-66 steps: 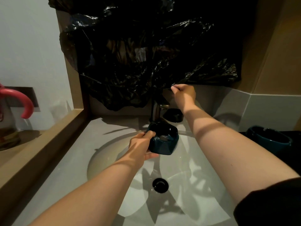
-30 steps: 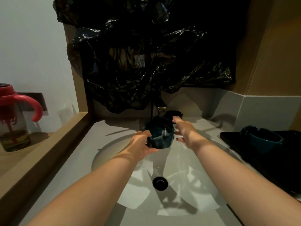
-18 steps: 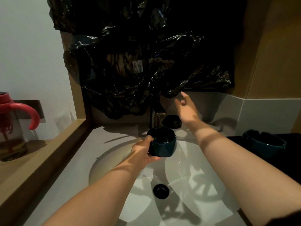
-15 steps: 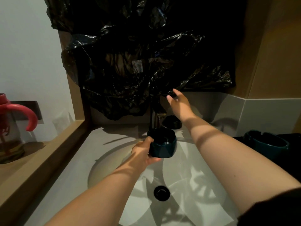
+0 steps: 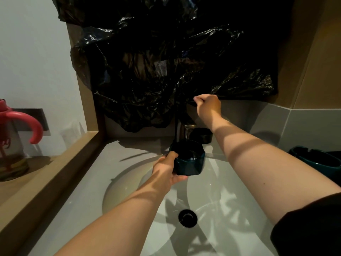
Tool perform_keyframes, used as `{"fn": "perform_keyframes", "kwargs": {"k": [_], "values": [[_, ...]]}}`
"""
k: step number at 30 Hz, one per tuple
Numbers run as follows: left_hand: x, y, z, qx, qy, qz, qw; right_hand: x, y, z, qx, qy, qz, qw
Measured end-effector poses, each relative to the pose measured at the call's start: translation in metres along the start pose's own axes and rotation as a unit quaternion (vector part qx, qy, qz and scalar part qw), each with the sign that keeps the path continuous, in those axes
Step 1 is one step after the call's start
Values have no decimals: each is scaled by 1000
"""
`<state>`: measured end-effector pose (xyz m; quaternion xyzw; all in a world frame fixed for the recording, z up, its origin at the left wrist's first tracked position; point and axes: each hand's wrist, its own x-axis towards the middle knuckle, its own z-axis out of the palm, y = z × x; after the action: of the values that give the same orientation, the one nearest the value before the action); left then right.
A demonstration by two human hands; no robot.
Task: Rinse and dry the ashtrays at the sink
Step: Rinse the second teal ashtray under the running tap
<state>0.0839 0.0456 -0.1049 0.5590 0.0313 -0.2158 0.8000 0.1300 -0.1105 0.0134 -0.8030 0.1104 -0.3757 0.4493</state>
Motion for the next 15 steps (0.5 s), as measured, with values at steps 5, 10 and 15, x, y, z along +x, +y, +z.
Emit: {"fn": "perform_keyframes", "kwargs": {"k": [5,10,15], "values": [[1,-1,-1,11,-5,4,1000,-4,-1,-2,-14,-14,0,1000],[-1,0,-1,18,-24,13,999,-29,11,-12,17,34,50,998],[-6,1,0,-7,-16,4,1000,-82,37,-22,13,-88,295,951]]}}
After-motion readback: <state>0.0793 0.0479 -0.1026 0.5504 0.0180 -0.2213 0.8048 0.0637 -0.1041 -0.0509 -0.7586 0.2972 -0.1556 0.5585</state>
